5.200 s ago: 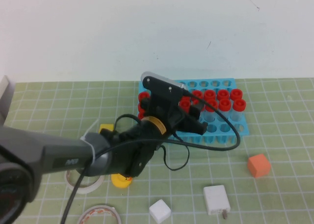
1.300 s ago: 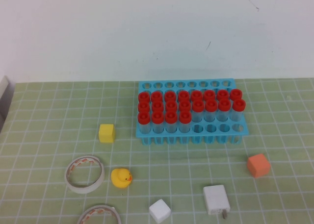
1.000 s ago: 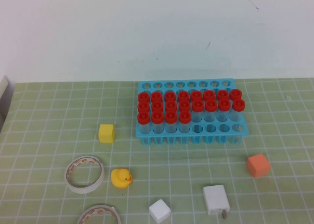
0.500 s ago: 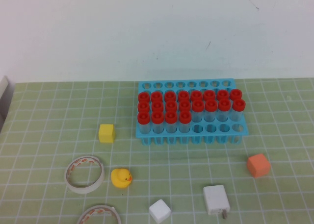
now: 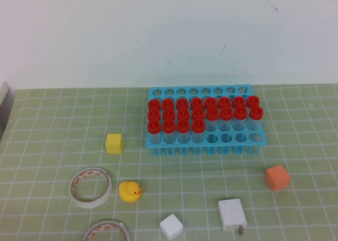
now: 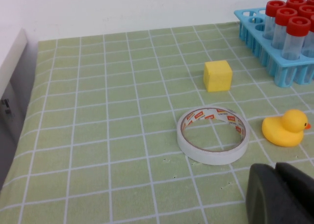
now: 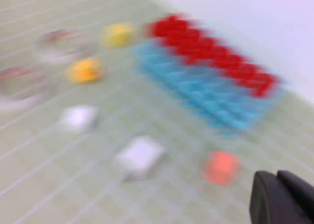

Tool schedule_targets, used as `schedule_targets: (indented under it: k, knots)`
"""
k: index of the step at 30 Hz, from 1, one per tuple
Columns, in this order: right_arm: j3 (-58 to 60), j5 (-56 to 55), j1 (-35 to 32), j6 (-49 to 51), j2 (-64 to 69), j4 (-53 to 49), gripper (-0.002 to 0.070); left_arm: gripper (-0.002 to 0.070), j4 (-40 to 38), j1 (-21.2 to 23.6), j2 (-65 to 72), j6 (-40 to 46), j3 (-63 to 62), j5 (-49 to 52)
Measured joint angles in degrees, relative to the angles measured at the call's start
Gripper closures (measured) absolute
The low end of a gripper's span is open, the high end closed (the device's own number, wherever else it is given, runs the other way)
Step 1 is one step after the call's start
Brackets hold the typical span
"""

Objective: Place the test tubes

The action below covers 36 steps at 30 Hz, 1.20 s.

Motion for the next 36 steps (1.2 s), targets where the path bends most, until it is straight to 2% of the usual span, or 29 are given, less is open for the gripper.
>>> schedule_targets:
  k: [7,10,13,17,21,36]
  knots:
    - [10.2,-11.2,-26.5,0.0,-5.5,0.0,0.0678,0.0675,0.0,0.0,0.0,0.0,0.0,0.0]
    - [15.1,-13.1,-34.3,0.0,-9.4,0.0,0.0678,0.0675,0.0,0.0,0.0,0.0,0.0,0.0]
    - [19.4,-13.5,-38.6,0.0,-13.0,0.0,0.0678,0.0675,0.0,0.0,0.0,0.0,0.0,0.0]
    - [24.8,-14.1,-40.7,0.0,-16.9,0.0,0.0678,0.0675,0.0,0.0,0.0,0.0,0.0,0.0]
    - [31.4,-19.7,-41.5,0.0,-17.3,0.0,0.0678,0.0675,0.0,0.0,0.0,0.0,0.0,0.0]
    - [31.7,-20.8,-41.5,1.7,-17.3,0.1,0.0678,0.0675,0.0,0.0,0.0,0.1,0.0,0.0]
